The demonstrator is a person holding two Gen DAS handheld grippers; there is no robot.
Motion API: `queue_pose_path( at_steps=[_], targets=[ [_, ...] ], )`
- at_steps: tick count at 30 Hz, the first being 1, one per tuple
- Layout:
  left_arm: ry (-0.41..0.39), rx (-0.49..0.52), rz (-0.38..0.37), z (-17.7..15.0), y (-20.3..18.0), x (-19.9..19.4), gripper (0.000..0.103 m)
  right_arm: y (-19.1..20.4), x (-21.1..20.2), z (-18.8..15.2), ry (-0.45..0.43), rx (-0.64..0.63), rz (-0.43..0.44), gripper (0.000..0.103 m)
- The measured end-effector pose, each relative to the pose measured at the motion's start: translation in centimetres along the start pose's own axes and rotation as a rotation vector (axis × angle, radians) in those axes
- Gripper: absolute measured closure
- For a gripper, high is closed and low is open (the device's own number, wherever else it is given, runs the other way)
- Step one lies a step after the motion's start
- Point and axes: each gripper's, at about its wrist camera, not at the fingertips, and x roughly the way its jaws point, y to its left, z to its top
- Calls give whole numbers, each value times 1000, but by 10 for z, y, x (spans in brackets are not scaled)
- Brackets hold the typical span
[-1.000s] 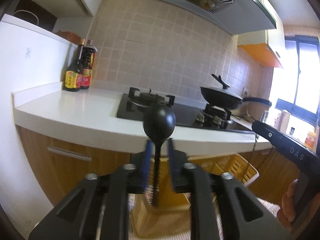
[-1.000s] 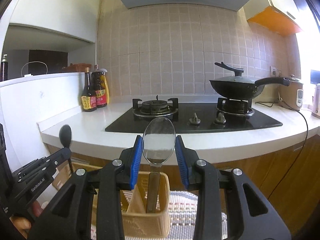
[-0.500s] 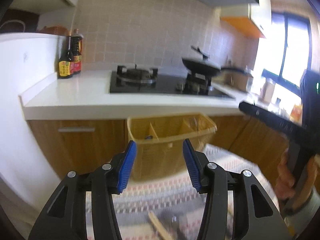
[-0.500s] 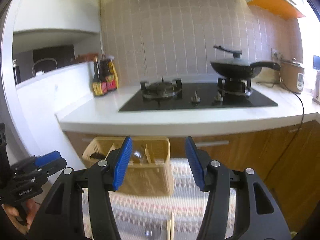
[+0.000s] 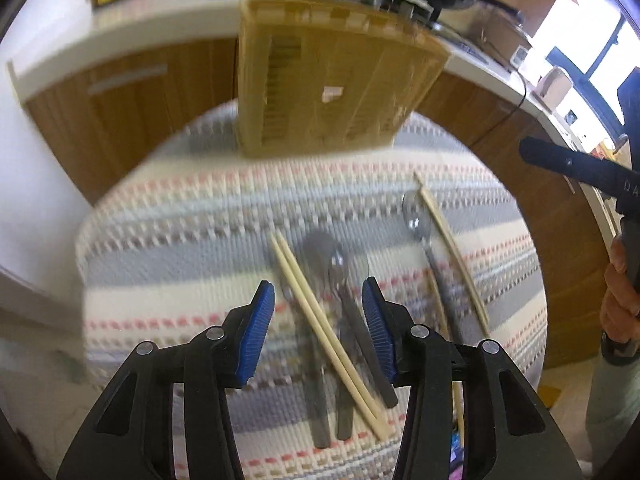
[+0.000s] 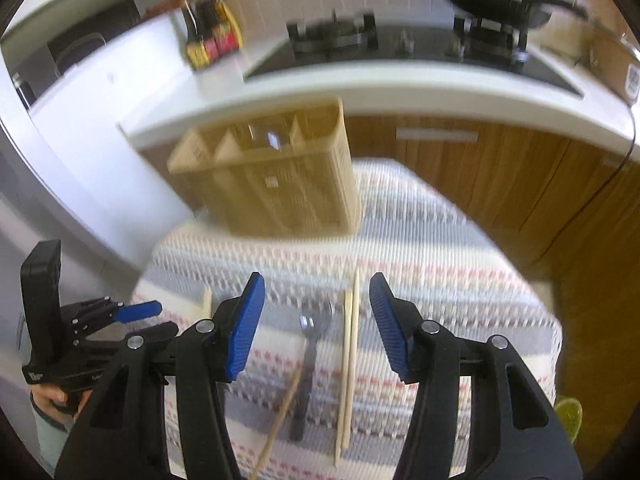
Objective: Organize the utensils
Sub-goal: 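Grasp a pair of chopsticks with the left gripper while the right gripper grasps a clear spoon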
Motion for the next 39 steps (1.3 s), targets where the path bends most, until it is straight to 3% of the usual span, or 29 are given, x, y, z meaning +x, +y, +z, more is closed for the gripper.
queue_pose_path(
  at_steps=[3, 5, 11, 16, 25, 26, 28, 33, 37, 39],
  targets=[
    [14, -49, 16, -4, 6, 13, 71, -6, 24, -13, 92, 1, -5, 59],
    [36, -89, 1, -6, 13, 21, 71, -10, 41, -22, 156, 3, -13, 67],
    [55, -155, -25, -8, 26, 26, 71, -24, 72, -33, 258, 14, -22, 78],
    [72, -233, -74, -11, 42, 27, 71, -29, 77, -38, 264, 29, 0, 81],
    [113, -163, 11, -5, 11, 50, 71, -31, 69, -37, 265, 22, 6, 81],
    [118, -158, 29, -4, 8, 51, 73, -31, 69, -36, 266, 18, 2, 81],
    [125, -152, 61, -2, 4, 54, 88, -34, 68, -36, 271, 15, 2, 81],
    [114, -189, 15, -1, 11, 52, 94, -35, 68, -38, 278, 5, 7, 81],
    [106, -205, -48, 1, 23, 41, 94, -30, 75, -38, 288, -5, 3, 81],
    [92, -205, -44, 3, 29, 33, 94, -29, 78, -37, 288, -10, -4, 81]
  ],
)
